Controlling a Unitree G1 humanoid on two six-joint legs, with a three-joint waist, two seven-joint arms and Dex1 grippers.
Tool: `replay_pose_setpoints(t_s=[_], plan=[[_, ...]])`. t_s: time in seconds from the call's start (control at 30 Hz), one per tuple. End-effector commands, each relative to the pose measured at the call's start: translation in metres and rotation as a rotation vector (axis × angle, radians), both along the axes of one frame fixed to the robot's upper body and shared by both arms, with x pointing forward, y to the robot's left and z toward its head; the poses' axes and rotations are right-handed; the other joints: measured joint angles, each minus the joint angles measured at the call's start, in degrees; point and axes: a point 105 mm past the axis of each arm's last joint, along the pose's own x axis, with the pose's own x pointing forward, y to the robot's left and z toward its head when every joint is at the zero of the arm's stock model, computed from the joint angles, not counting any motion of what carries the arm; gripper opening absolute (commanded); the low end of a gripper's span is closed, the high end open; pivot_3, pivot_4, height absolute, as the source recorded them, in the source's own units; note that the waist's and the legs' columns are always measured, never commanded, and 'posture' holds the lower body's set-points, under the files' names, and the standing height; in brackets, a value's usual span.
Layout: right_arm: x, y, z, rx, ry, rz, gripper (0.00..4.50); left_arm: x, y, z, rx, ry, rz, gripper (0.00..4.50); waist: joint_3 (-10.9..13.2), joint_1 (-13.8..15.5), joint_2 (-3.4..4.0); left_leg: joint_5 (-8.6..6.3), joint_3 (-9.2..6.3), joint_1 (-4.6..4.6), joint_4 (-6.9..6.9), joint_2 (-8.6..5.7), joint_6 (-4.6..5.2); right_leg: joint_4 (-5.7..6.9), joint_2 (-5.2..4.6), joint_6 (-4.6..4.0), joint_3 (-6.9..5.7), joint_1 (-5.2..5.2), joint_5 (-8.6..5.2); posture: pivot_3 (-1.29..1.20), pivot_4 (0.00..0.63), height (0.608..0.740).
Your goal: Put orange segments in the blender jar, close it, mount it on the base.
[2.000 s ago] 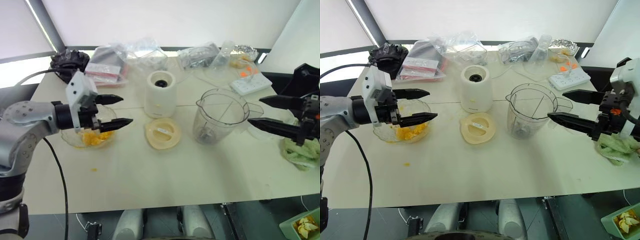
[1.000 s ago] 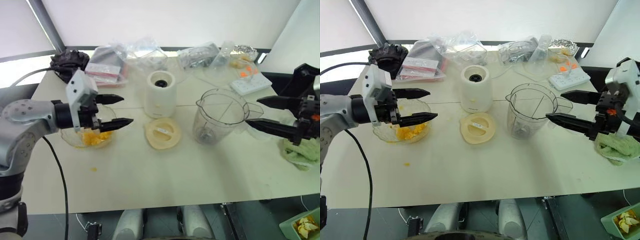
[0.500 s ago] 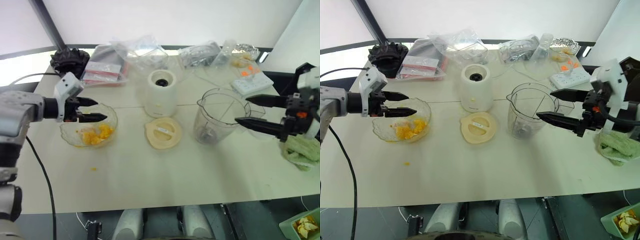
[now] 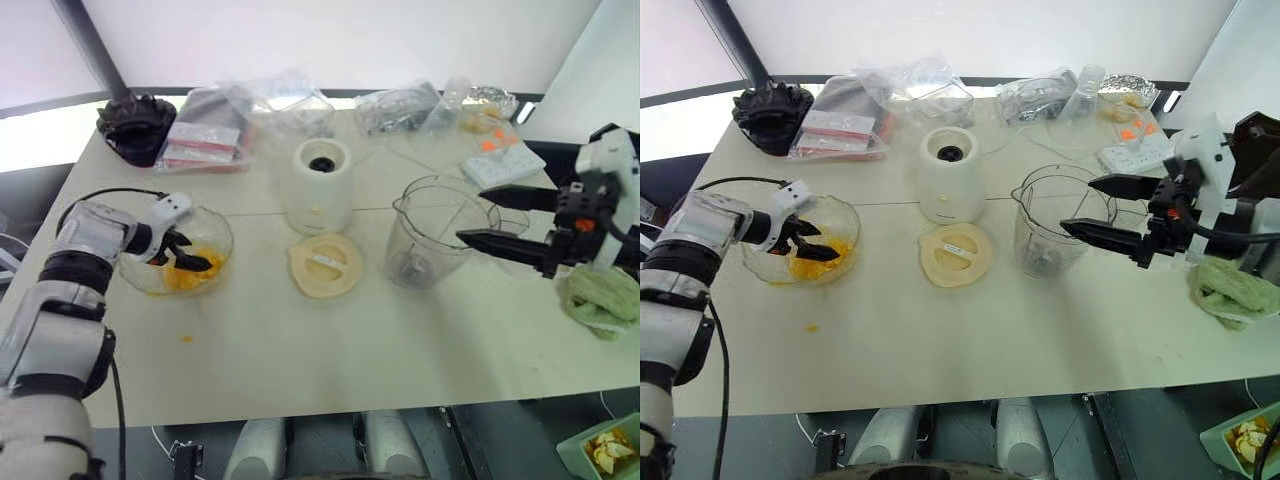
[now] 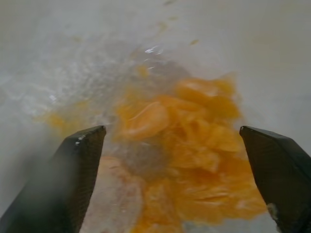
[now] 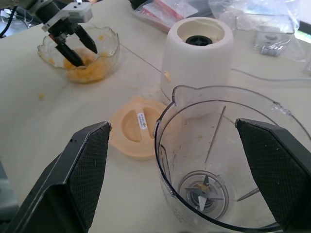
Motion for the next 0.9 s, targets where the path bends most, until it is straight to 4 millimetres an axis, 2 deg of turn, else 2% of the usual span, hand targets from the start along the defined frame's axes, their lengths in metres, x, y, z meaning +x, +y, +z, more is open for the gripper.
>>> replay_pose_setpoints(t_s=[0.03, 0.17, 0.53, 0.63, 0.87, 0.9], plan=[[-0.002, 0.005, 0.010, -0.009, -0.050, 0.019, 4.31, 0.009, -0.002, 0.010, 0.007, -0.044, 0.002, 4.48, 0.0, 0.0, 0.00, 0.00, 0.00, 0.00, 0.00, 0.00, 0.00, 0.01, -0.01, 0.00, 0.00, 0.00, 0.00, 0.00, 0.150, 0.740], [-0.001, 0.007, 0.010, -0.010, -0.051, 0.023, 4.31, 0.011, -0.012, 0.004, -0.037, -0.022, 0.012, 4.48, 0.0, 0.0, -0.01, 0.00, -0.01, 0.00, 0.05, -0.01, 0.00, 0.05, -0.01, 0.01, 0.00, 0.00, 0.01, 0.00, 0.150, 0.740], [0.002, 0.006, 0.011, -0.021, -0.062, 0.023, 4.31, 0.015, -0.024, -0.014, -0.015, 0.001, 0.028, 4.48, 0.0, 0.2, 0.00, 0.00, -0.02, 0.00, 0.25, -0.03, 0.00, 0.24, -0.02, 0.03, 0.00, 0.02, 0.02, 0.00, 0.150, 0.740], [0.002, 0.006, 0.011, -0.024, -0.066, 0.020, 4.31, 0.014, -0.024, -0.017, 0.005, 0.007, 0.026, 3.57, 0.0, 0.2, 0.00, 0.00, -0.03, -0.01, 0.37, -0.03, 0.00, 0.30, -0.02, 0.05, 0.00, 0.04, 0.03, 0.00, 0.150, 0.740], [0.002, 0.005, 0.010, -0.025, -0.073, 0.012, 4.31, 0.013, -0.020, -0.017, 0.031, 0.009, 0.012, 0.08, 0.0, 0.0, 0.00, 0.00, -0.04, 0.00, 0.54, -0.02, 0.00, 0.47, -0.02, 0.06, 0.01, 0.05, 0.04, 0.00, 0.150, 0.740], [0.002, 0.005, 0.010, -0.025, -0.073, 0.012, 4.31, 0.012, -0.020, -0.016, 0.036, 0.009, 0.008, 0.08, 0.0, 0.0, 0.00, 0.00, -0.05, 0.00, 0.55, -0.02, 0.00, 0.51, -0.02, 0.06, 0.01, 0.05, 0.04, 0.00, 0.150, 0.740]])
